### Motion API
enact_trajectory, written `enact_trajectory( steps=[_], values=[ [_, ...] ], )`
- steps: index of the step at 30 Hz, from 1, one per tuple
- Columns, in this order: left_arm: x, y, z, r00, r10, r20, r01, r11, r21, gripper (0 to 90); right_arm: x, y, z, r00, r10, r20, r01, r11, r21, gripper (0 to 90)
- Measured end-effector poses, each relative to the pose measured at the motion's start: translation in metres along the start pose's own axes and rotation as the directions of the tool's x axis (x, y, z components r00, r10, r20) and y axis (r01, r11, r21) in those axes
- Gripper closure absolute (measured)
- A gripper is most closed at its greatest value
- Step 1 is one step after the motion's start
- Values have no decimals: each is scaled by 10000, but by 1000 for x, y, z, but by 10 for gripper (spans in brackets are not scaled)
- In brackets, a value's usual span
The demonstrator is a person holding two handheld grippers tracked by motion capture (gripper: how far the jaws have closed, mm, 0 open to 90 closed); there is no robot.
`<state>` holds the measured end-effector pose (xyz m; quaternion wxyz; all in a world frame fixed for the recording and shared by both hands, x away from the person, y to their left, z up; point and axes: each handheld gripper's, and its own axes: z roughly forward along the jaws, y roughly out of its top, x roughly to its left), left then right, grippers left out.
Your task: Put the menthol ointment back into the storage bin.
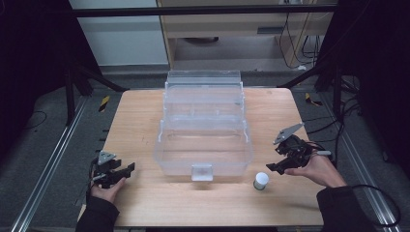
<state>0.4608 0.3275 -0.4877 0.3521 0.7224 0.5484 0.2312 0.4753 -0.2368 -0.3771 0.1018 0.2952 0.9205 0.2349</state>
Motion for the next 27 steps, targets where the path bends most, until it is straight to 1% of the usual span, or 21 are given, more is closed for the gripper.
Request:
enact_trajectory(
  steps=[2, 4, 5, 6, 7, 12, 13, 14, 15, 17, 18, 20, 21, 22, 23, 25, 26, 27],
  values=[
    [-1, 0, 0, 10000, 34, 25, -34, 10000, -2, 383, 4, 2, 0, 9997, -230, -105, 232, 9994, 237, 296],
    [-1, 0, 0, 10000, 25, 24, -25, 10000, -7, 383, 6, 2, 1, 9992, -339, -207, 347, 9986, 401, 294],
    [0, 0, 0, 10000, 24, 25, -24, 10000, -4, 383, 8, 3, 2, 9989, -438, -192, 447, 9979, 474, 294],
    [0, 0, 0, 10000, 24, 25, -24, 10000, -4, 383, 8, 3, 2, 9989, -438, -192, 447, 9979, 474, 294],
    [0, 0, 0, 10000, 23, 22, -23, 10000, 4, 383, 9, 3, 3, 9981, -564, -268, 579, 9965, 611, 294],
    [-1, 0, 0, 10000, 50, 30, -50, 10000, -5, 383, 12, 5, 7, 9963, -725, -452, 760, 9938, 816, 294],
    [-1, 0, -1, 10000, 44, 37, -44, 10000, -25, 383, 15, 6, 10, 9942, -890, -602, 947, 9905, 995, 294],
    [-1, 1, -1, 10000, 87, 42, -87, 10000, 8, 383, 15, 6, 10, 9942, -890, -602, 947, 9905, 995, 294],
    [-1, 1, -1, 10000, 67, 50, -67, 10000, -17, 383, 17, 7, 12, 9921, -1022, -732, 1101, 9873, 1141, 290],
    [-1, 1, 0, 10000, 71, 48, -71, 10000, -4, 383, 18, 8, 13, 9910, -1077, -798, 1167, 9861, 1179, 289],
    [-1, 0, 0, 10000, 82, 52, -82, 10000, 19, 383, 20, 8, 16, 9895, -1169, -850, 1274, 9830, 1322, 289],
    [-1, 0, 0, 9999, 89, 53, -89, 10000, 22, 383, 21, 8, 17, 9890, -1186, -881, 1299, 9822, 1358, 289],
    [-1, 0, 0, 9999, 87, 59, -87, 10000, 15, 383, 22, 9, 20, 9867, -1350, -904, 1475, 9775, 1506, 289],
    [-1, 0, 0, 9999, 87, 59, -87, 10000, 15, 383, 22, 9, 20, 9867, -1350, -904, 1475, 9775, 1506, 289],
    [-1, 0, 0, 9999, 77, 68, -77, 10000, -1, 383, 24, 9, 23, 9846, -1413, -1033, 1572, 9734, 1667, 289],
    [-1, 0, -1, 9999, 78, 63, -78, 10000, -9, 383, 25, 10, 25, 9814, -1549, -1132, 1736, 9683, 1798, 293],
    [-1, 1, -1, 9999, 72, 70, -72, 10000, -17, 383, 25, 10, 25, 9814, -1549, -1132, 1736, 9683, 1798, 293],
    [-1, 1, -1, 9999, 98, 64, -98, 10000, -3, 383, 27, 10, 28, 9777, -1678, -1266, 1907, 9614, 1984, 303]
  ],
)
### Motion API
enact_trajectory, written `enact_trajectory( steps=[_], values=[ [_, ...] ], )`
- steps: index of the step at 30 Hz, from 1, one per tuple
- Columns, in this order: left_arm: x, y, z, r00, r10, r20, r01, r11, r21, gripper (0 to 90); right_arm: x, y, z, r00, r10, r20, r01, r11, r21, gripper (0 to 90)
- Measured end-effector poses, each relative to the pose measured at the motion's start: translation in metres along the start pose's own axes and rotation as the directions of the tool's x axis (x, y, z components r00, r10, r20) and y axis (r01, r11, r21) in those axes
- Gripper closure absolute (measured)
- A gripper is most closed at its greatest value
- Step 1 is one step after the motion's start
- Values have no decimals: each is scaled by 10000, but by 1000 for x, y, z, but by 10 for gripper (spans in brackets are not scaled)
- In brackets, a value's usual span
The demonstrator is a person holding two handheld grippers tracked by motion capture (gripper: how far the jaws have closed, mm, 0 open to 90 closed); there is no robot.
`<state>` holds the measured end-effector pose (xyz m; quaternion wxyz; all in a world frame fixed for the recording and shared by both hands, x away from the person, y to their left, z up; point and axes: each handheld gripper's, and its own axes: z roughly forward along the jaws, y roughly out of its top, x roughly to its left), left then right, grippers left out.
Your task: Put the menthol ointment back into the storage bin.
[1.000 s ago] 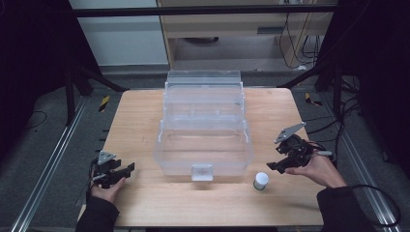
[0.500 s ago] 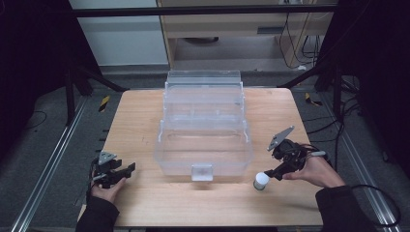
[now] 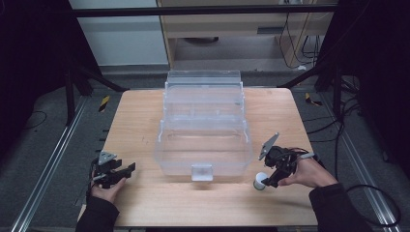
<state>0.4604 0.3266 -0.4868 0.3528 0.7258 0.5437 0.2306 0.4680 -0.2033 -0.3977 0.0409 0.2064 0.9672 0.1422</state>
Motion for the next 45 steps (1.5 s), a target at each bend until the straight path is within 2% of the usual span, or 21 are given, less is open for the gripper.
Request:
enact_trajectory(
  steps=[10, 22, 40, 45],
  values=[
    [1, 0, 1, 10000, -33, 20, 33, 10000, -24, 383, 1, 1, 13, 9970, -741, -202, 749, 9964, 398, 341],
    [1, 0, 1, 10000, -18, 9, 18, 10000, -7, 383, 2, 2, 21, 9897, -1407, -262, 1419, 9886, 495, 374],
    [1, 0, 1, 10000, -11, 8, 11, 10000, 8, 382, 2, 6, 35, 9809, -1921, -294, 1940, 9771, 870, 422],
    [1, 0, 1, 10000, 28, -1, -28, 10000, 43, 383, 2, 7, 37, 9815, -1887, -316, 1908, 9775, 897, 432]
  ],
)
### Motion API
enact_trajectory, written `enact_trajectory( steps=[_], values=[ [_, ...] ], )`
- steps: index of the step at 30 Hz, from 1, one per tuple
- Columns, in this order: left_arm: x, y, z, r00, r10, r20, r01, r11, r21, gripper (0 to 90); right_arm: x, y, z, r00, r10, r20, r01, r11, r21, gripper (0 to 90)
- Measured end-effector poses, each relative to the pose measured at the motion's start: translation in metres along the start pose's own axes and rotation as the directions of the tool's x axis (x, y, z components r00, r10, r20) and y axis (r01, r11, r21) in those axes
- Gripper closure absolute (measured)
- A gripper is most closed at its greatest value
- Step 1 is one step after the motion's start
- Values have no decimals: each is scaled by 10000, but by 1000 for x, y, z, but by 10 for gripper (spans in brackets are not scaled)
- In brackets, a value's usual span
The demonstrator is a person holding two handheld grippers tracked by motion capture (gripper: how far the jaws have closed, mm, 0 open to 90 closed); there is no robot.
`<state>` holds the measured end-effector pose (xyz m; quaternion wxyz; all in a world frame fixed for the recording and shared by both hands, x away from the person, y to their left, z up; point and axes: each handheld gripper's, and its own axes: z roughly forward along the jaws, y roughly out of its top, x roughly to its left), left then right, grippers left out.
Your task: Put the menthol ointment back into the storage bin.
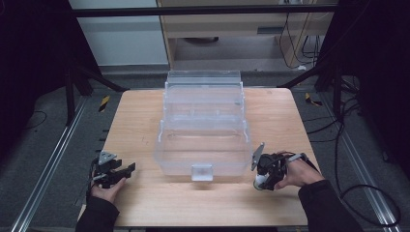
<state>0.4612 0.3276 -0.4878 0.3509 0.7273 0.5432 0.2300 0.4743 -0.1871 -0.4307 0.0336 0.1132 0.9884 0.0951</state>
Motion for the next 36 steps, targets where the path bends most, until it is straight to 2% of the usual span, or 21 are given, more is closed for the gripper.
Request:
enact_trajectory(
  steps=[3, 5, 11, 25, 32, 36],
  values=[
    [0, 0, 0, 10000, -33, 2, 33, 10000, -24, 382, -2, 1, 3, 9999, -165, 43, 165, 9998, 79, 456],
    [0, 0, 0, 10000, -18, -10, 18, 10000, -18, 383, -1, 1, 3, 10000, -52, -36, 52, 9999, 87, 465],
    [0, 0, 0, 10000, -31, 2, 31, 10000, -30, 383, -2, 2, 5, 9999, -123, -92, 124, 9998, 128, 496],
    [0, 0, 0, 10000, 25, 3, -25, 10000, 12, 383, 0, 1, 3, 9997, -98, -206, 101, 9998, 161, 503],
    [0, 0, 0, 10000, 24, 15, -24, 10000, 22, 383, 0, 0, -7, 9998, -114, -148, 115, 9999, 112, 503],
    [0, 0, 0, 10000, 27, 24, -27, 10000, 23, 383, 1, 1, -15, 9999, -111, -98, 110, 9999, -101, 503]
  ],
)
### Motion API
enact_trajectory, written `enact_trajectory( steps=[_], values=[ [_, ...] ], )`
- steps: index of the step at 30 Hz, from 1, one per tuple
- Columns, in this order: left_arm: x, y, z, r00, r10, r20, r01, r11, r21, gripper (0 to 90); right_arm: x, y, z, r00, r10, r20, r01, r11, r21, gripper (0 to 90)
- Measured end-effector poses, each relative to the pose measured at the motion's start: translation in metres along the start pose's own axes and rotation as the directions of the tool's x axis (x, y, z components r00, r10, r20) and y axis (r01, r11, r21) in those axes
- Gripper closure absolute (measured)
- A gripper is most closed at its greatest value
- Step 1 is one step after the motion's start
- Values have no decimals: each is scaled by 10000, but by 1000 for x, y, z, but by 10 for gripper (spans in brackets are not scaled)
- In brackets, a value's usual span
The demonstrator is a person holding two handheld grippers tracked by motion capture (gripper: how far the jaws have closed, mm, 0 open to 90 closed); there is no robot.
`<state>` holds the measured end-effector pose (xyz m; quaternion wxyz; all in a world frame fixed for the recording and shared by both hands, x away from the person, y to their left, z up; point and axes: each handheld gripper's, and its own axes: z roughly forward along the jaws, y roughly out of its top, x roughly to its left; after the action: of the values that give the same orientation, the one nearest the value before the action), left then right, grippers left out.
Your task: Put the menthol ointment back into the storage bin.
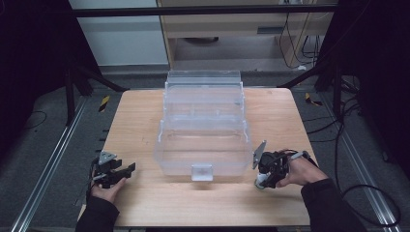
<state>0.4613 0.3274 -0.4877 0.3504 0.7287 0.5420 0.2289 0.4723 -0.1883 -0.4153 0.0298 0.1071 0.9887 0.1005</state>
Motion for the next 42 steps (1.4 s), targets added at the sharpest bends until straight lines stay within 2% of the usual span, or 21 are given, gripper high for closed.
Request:
enact_trajectory(
  steps=[5, 21, 30, 42],
  values=[
    [0, 0, 0, 10000, 4, 3, -4, 10000, 6, 383, 0, 2, -17, 9999, -35, 165, 38, 9999, -148, 503],
    [0, 0, 0, 10000, 34, 25, -34, 10000, 38, 383, -3, 8, -49, 9995, 44, 320, -24, 9981, -609, 504],
    [0, 0, 0, 10000, 39, 28, -39, 10000, 44, 383, -6, 14, -66, 9996, 5, 289, 11, 9986, -535, 504],
    [0, 0, 0, 10000, 21, 34, -21, 10000, 48, 383, -19, 29, -89, 9989, 95, 455, -51, 9956, -939, 504]
  ],
)
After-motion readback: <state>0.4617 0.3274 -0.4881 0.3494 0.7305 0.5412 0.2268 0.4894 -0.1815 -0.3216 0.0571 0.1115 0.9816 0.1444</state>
